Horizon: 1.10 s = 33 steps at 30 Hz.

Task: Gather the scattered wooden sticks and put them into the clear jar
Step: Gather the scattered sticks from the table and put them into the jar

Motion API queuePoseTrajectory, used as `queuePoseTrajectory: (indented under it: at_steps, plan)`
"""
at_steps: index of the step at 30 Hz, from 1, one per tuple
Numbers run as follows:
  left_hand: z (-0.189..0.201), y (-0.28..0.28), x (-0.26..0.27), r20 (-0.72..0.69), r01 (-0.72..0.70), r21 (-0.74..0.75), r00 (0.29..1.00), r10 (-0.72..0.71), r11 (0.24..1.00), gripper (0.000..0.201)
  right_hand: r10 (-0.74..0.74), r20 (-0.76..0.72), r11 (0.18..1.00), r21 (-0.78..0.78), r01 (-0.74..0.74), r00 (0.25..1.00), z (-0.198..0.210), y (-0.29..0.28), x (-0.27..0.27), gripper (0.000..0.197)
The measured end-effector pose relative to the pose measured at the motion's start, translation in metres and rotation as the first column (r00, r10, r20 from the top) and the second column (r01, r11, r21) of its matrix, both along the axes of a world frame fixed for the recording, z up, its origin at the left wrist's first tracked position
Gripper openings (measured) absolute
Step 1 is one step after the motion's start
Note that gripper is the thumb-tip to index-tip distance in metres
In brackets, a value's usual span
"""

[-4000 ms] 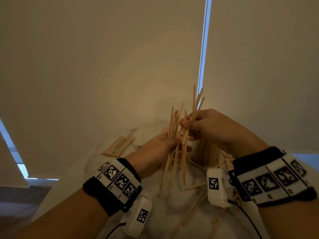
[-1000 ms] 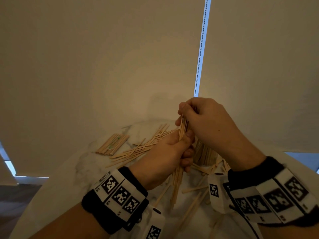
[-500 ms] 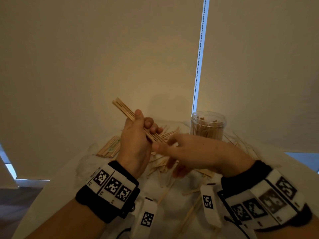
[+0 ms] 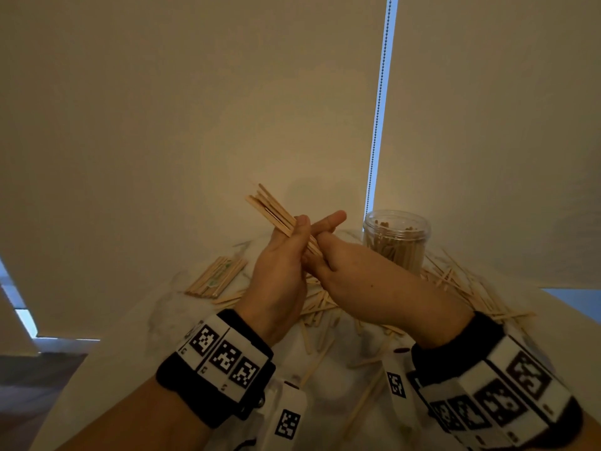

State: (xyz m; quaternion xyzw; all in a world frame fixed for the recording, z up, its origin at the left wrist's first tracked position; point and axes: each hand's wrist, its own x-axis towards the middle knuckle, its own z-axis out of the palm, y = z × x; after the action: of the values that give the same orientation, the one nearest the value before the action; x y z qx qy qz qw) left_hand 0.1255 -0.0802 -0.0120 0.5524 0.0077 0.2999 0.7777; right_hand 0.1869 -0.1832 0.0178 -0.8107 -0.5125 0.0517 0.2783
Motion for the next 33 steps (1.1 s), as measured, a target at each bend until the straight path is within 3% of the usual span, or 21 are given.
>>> queuePoseTrajectory:
  at_steps: [2, 4, 6, 8, 13, 17, 21, 24, 26, 28, 31, 33]
  plan:
    - [0.005, 0.005, -0.001, -0.014, 0.009, -0.018, 1.0, -0.009, 1.0, 0.028, 0.025, 0.04, 0.998, -0.058, -0.022, 0.999, 0.002, -0.004, 0.003, 0.036]
    - [0.017, 0.016, -0.004, 0.026, -0.017, -0.141, 0.999, 0.021, 0.99, 0.01, 0.038, 0.068, 0.991, -0.129, -0.029, 0.997, 0.007, -0.012, 0.007, 0.024]
    - [0.029, 0.035, -0.01, 0.049, -0.115, -0.277, 0.99, 0.134, 0.954, 0.021, 0.046, 0.07, 0.978, -0.207, -0.03, 0.996, 0.012, -0.018, 0.01, 0.027]
    - [0.042, 0.055, -0.015, 0.033, -0.16, -0.3, 0.984, 0.177, 0.94, 0.034, 0.064, 0.065, 0.966, -0.256, -0.046, 0.996, 0.014, -0.023, 0.013, 0.029]
    - [0.059, 0.045, -0.008, -0.242, -0.079, 0.112, 0.965, 0.104, 0.991, 0.047, 0.054, 0.068, 0.975, -0.217, -0.038, 0.996, 0.012, -0.019, 0.014, 0.027]
    - [0.06, 0.029, 0.002, -0.306, -0.044, 0.221, 0.945, 0.112, 0.974, 0.047, -0.056, 0.182, 0.988, -0.134, 0.081, 0.982, 0.008, -0.018, 0.021, 0.029]
    - [0.057, 0.022, 0.007, -0.474, 0.082, 0.479, 0.862, 0.179, 0.874, 0.048, -0.245, 0.274, 0.958, -0.082, 0.276, 0.93, 0.009, -0.019, 0.033, 0.022]
    - [0.048, 0.021, 0.011, -0.417, 0.088, 0.698, 0.856, 0.304, 0.71, 0.045, -0.293, 0.283, 0.94, -0.089, 0.329, 0.913, 0.008, -0.019, 0.039, 0.015]
    - [0.044, 0.025, 0.012, -0.358, 0.038, 0.725, 0.874, 0.328, 0.688, 0.044, -0.295, 0.234, 0.948, -0.049, 0.315, 0.926, 0.009, -0.019, 0.039, 0.017]
    - [0.044, 0.03, 0.013, -0.316, -0.039, 0.665, 0.89, 0.329, 0.745, 0.044, -0.3, 0.203, 0.954, 0.042, 0.297, 0.932, 0.014, -0.022, 0.038, 0.026]
    - [0.045, 0.036, 0.015, -0.255, -0.141, 0.562, 0.908, 0.333, 0.815, 0.041, -0.324, 0.332, 0.943, 0.186, 0.275, 0.886, 0.019, -0.025, 0.037, 0.025]
    - [0.044, 0.035, 0.016, -0.248, -0.127, 0.502, 0.926, 0.283, 0.856, 0.04, -0.324, 0.453, 0.943, 0.223, 0.247, 0.831, 0.015, -0.025, 0.035, 0.029]
